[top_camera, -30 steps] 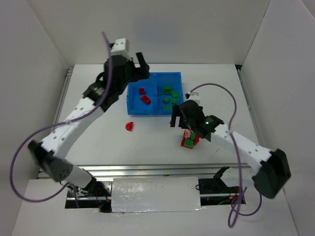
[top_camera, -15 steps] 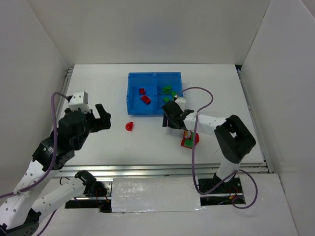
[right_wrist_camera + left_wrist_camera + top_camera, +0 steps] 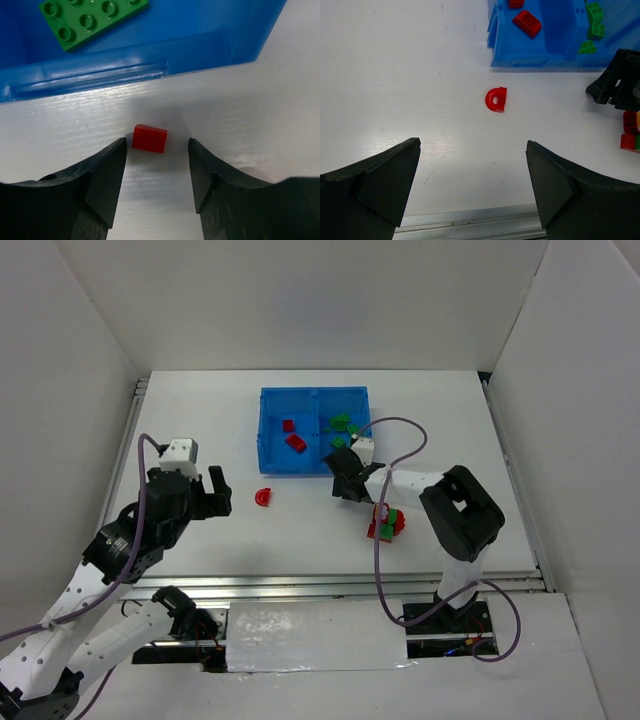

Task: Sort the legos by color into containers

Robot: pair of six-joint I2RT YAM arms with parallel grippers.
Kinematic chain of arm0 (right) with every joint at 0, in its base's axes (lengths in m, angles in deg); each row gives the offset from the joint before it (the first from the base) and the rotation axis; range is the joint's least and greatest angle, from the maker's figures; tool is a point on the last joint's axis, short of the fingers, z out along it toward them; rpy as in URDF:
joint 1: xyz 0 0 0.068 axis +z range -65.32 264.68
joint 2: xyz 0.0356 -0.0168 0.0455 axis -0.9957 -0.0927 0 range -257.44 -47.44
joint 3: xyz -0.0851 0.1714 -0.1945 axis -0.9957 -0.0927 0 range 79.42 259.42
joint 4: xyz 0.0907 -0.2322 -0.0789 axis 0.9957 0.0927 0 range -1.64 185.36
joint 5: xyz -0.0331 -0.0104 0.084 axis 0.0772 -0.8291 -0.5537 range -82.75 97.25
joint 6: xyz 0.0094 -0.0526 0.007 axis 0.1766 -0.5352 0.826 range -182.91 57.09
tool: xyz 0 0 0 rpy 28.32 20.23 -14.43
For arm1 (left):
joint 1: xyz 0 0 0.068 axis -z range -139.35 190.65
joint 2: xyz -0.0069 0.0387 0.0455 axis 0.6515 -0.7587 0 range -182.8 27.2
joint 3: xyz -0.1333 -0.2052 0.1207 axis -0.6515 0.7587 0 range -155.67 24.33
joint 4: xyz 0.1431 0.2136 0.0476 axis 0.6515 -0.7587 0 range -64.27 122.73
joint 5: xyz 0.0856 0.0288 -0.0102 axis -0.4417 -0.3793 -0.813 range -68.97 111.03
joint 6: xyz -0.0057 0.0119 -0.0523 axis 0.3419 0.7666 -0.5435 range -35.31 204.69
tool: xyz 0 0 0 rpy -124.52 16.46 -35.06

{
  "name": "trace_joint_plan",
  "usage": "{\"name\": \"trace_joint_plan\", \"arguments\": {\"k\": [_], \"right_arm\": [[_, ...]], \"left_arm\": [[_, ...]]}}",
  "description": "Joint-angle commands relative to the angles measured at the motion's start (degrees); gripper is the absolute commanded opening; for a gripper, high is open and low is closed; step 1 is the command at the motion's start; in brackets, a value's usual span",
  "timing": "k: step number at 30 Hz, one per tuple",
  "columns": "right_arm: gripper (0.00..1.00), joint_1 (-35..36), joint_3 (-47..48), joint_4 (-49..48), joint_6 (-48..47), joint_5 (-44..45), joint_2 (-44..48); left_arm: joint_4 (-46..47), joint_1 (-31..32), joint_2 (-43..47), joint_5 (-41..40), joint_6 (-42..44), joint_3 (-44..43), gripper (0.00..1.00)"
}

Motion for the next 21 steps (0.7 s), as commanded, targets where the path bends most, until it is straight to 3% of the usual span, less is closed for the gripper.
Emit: {"name": "trace_joint_plan", "arguments": {"k": [1,11,17,21], "right_arm": [[0.59,0.0,2.0,-2.6,-0.3,2.0,-1.6],[0.43,-0.1,1.4,-4.1,-1.6,0.7,-1.5],[0.22,1.6,-1.3,-4.7,-2.4,0.2,3.4],[0.19,4.0,-1.1,-3.5,-3.5,1.0,5.9]], "left_arm": [[2.9,-0.2,1.5,0.6,1.3,0.2,1.0],[3.3,-0.3,1.1,0.9,2.0,0.3,0.99],[3.4,-0.3,1.5,0.4,2.0,0.5,0.99],[3.2,-0.4,1.4,0.2,1.8,0.5,1.0]]}}
